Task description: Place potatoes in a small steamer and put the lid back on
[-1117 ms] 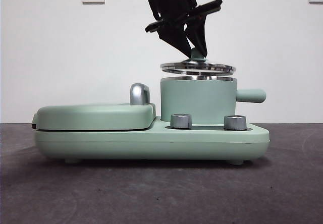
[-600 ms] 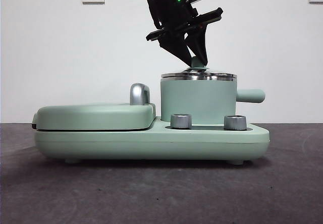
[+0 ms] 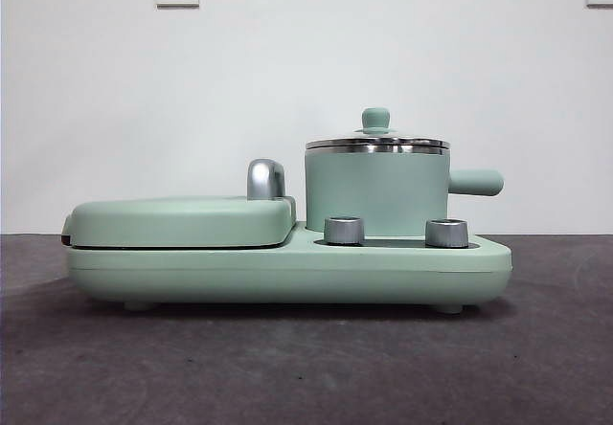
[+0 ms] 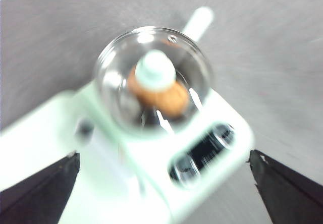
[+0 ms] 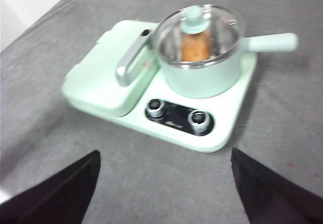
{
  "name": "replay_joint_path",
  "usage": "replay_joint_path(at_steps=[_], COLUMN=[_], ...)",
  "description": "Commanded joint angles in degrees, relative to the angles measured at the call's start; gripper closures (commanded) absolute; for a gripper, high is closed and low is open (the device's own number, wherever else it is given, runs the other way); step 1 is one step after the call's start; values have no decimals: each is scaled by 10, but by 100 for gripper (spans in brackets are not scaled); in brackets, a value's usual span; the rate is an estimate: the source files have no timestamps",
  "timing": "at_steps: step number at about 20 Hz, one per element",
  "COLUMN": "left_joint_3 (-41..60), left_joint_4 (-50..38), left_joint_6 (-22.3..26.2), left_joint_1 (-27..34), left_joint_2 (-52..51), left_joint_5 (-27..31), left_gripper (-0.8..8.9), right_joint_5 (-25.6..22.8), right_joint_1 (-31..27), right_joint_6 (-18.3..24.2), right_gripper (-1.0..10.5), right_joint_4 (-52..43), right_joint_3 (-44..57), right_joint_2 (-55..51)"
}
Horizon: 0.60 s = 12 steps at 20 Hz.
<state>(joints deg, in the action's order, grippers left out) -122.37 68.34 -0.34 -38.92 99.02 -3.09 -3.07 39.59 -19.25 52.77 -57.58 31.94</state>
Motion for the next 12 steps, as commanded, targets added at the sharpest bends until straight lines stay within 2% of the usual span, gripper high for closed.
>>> replay_joint_path(at_steps=[1, 2, 4, 5, 6, 8, 9, 10, 11, 12], left_joint_3=[60, 124, 275, 367, 412, 505, 549, 588, 619, 649], left_joint_4=[30, 17, -35, -77, -101, -153, -179, -206, -227, -246], left_joint_6=[-34, -37, -60, -86, -96, -101, -100, -100, -101, -100], left_joint_1=[-6, -6, -9, -11, -12, -13, -13, -12, -12, -11], left_joint_2=[-63, -117, -231, -299, -334, -407, -440, -472, -496, -520], left_joint_5=[-1, -1, -1, -1, -1, -1, -1, 2, 7, 20], left_gripper=[233, 251, 355, 431, 489, 656, 782, 799, 800, 799], right_joint_5=[33, 45, 48, 47, 47, 46, 46, 46, 45, 43], right_joint_1=[5, 5, 5, 5, 5, 5, 5, 5, 5, 4], right_joint_6=[20, 21, 22, 22, 22, 24, 27, 34, 42, 43], right_gripper=[536, 536, 536, 536, 536, 557, 691, 957, 914, 927], right_joint_4=[-12, -12, -12, -12, -13, -14, -15, -15, -17, -19], right_joint_3=[-3, -3, -3, -3, -3, -3, -3, -3, -3, -3], right_joint_2=[22, 30, 45, 52, 56, 63, 66, 69, 71, 73])
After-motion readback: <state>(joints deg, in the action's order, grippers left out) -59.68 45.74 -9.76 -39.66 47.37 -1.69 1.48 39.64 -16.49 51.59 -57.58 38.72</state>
